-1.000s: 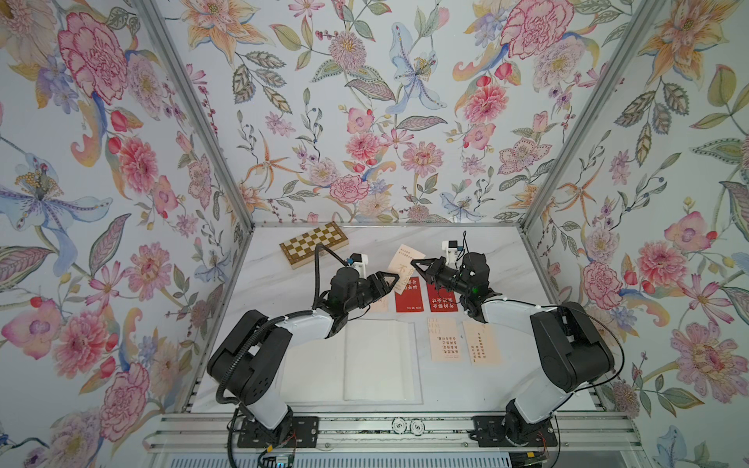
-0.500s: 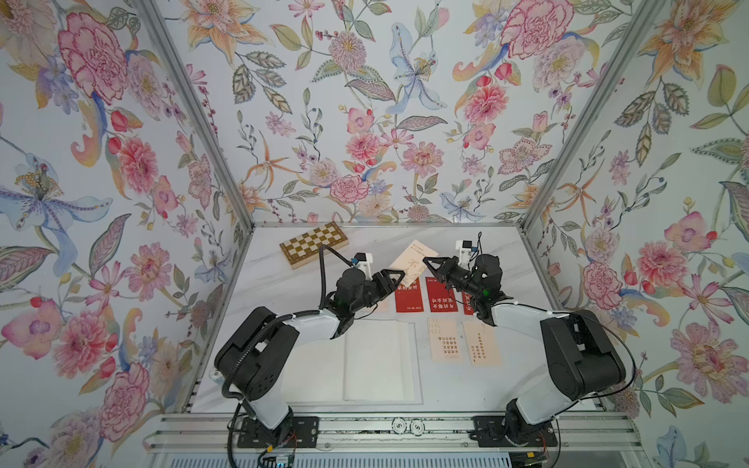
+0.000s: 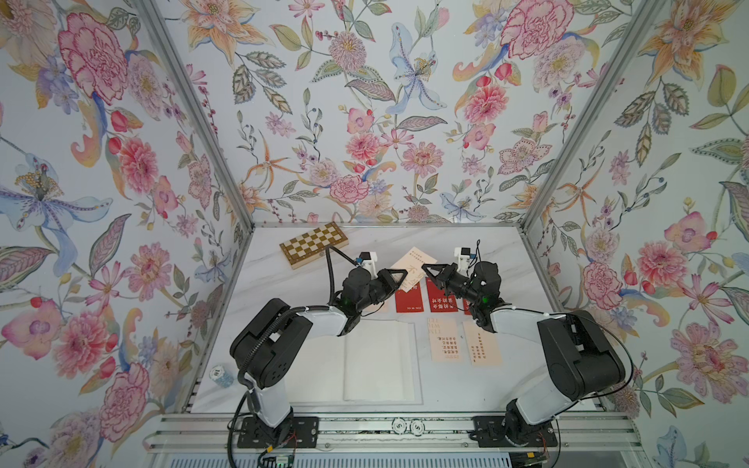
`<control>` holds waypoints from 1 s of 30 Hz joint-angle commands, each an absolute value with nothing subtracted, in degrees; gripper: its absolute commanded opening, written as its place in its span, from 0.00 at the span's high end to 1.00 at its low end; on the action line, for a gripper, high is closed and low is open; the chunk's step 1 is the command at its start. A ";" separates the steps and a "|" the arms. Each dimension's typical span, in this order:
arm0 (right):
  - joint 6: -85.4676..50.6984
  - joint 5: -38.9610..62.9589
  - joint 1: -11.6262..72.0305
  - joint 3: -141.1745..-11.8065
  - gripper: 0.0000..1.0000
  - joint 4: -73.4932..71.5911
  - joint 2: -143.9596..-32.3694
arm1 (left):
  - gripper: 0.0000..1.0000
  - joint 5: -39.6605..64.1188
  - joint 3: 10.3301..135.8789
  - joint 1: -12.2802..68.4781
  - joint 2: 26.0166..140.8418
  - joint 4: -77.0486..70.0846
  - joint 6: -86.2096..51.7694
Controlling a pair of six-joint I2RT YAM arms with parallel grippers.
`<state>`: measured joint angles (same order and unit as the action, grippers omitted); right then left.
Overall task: Place the photos into the photo albums
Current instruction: Pick up the photo at the center of the board.
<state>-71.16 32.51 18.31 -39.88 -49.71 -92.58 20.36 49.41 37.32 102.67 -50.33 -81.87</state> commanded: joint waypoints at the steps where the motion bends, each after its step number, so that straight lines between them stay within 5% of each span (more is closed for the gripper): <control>1: -71.84 33.31 18.34 -39.40 1.00 -53.03 -92.92 | 0.87 19.74 51.24 38.16 102.45 -52.65 -81.39; 3: -71.85 33.44 18.21 -39.24 0.92 -53.09 -92.78 | 0.92 20.23 51.50 38.14 102.57 -52.78 -81.39; 7: -71.70 34.21 17.09 -38.61 0.58 -53.09 -92.12 | 0.97 21.05 51.59 38.06 101.98 -52.47 -80.91; 10: -71.33 35.82 15.00 -37.98 0.44 -52.69 -91.33 | 0.97 22.47 51.91 37.51 101.26 -49.97 -79.72; 17: -66.84 45.06 5.74 -38.58 0.34 -49.23 -90.58 | 0.97 30.27 53.35 34.59 99.59 -44.80 -75.60; 24: -63.63 55.87 -0.34 -41.39 0.35 -49.55 -93.73 | 0.97 45.71 57.97 32.38 102.29 -43.53 -73.07; 30: -63.03 59.46 2.37 -41.92 0.40 -52.18 -95.90 | 1.00 53.07 59.31 31.77 105.55 -48.58 -76.17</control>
